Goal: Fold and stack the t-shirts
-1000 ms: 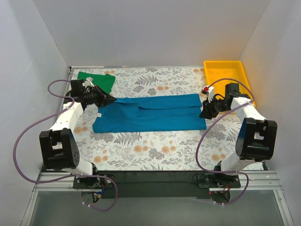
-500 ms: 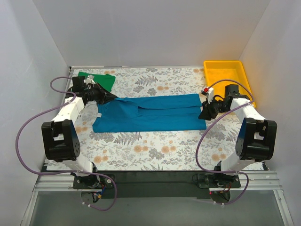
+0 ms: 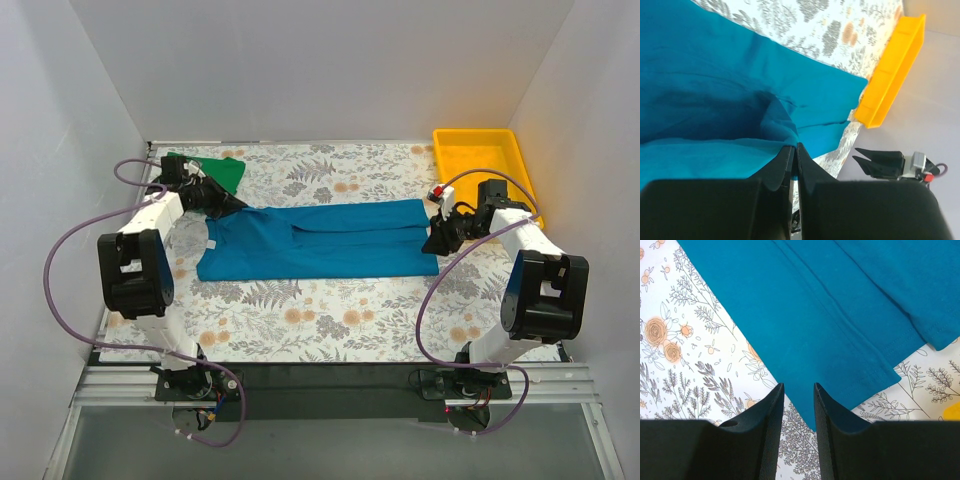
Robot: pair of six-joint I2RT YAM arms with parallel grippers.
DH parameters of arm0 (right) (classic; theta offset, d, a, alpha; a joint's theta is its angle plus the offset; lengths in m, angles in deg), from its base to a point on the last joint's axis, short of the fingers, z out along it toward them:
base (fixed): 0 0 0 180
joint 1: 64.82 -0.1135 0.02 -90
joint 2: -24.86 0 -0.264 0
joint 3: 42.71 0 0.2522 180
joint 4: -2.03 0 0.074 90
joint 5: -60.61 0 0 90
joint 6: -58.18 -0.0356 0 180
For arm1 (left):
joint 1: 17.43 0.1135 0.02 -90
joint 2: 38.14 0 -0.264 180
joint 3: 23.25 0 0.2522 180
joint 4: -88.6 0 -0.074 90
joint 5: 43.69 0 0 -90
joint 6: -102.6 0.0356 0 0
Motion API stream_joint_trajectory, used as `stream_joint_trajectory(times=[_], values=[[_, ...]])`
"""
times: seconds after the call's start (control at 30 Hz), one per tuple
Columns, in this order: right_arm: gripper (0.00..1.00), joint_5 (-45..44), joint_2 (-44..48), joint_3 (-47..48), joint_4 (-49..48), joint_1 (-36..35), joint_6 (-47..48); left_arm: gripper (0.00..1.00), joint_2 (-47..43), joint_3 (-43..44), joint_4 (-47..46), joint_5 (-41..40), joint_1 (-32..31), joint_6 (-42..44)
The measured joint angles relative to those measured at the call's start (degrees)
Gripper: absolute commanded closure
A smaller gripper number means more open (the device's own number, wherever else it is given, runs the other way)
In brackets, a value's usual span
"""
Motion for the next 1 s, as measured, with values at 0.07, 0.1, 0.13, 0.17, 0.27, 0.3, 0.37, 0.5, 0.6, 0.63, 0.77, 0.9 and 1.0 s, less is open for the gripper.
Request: stream_joint_trajectory(times=[0.07, 0.1, 0.13, 0.17, 0.27, 0.3, 0.37, 0.5, 0.6, 0.63, 0.77, 0.9, 1.0], values=[[0.63, 0.0, 0.0, 0.0, 0.0, 0.0, 0.0, 0.84, 2.4, 1.4, 1.0, -0.5, 0.0, 0.3], [0.63, 0.0, 0.0, 0.0, 0.0, 0.0, 0.0, 0.72, 3.5, 2.2, 1.4, -0.6, 0.0, 0.7], [0.63, 0.0, 0.0, 0.0, 0.0, 0.0, 0.0, 0.67, 4.6, 2.9, 1.9, -0.8, 0.0, 1.1], [0.63, 0.0, 0.0, 0.0, 0.0, 0.0, 0.0, 0.63, 5.4, 3.5, 2.5, -1.2, 0.0, 1.2], [0.63, 0.0, 0.0, 0.0, 0.0, 0.0, 0.2, 0.56, 6.5, 6.1, 4.6, -4.1, 0.0, 1.9], [0.63, 0.0, 0.0, 0.0, 0.0, 0.0, 0.3, 0.53, 6.5, 7.6, 5.8, -5.7, 0.0, 2.3], [0.63, 0.2, 0.0, 0.0, 0.0, 0.0, 0.5, 0.50, 6.2, 10.6, 7.1, -9.3, 0.0, 3.3], [0.63, 0.4, 0.0, 0.0, 0.1, -0.5, 1.4, 0.46, 0.8, 11.1, 7.0, -16.7, 0.3, 5.2], [0.62, 0.7, 0.0, 0.0, 0.2, -1.8, 2.4, 0.46, -7.2, 5.2, 5.8, -18.9, 0.9, 6.5], [0.62, 0.8, 0.0, 0.0, 0.4, -2.8, 2.8, 0.46, -9.9, 2.7, 5.7, -19.2, 1.2, 6.9], [0.62, 0.0, -0.4, 1.0, 1.2, -11.4, 3.2, 0.41, -20.3, -10.7, 4.0, -19.6, 2.1, 8.0], [0.61, -0.5, -5.7, 11.6, 3.0, -22.2, -0.5, 0.32, -28.6, -22.3, 4.8, -20.4, 2.7, 8.2], [0.60, -2.0, -13.0, 24.7, 2.2, -30.8, -7.2, 0.29, -33.8, -24.9, 6.0, -21.7, 2.8, 8.2]])
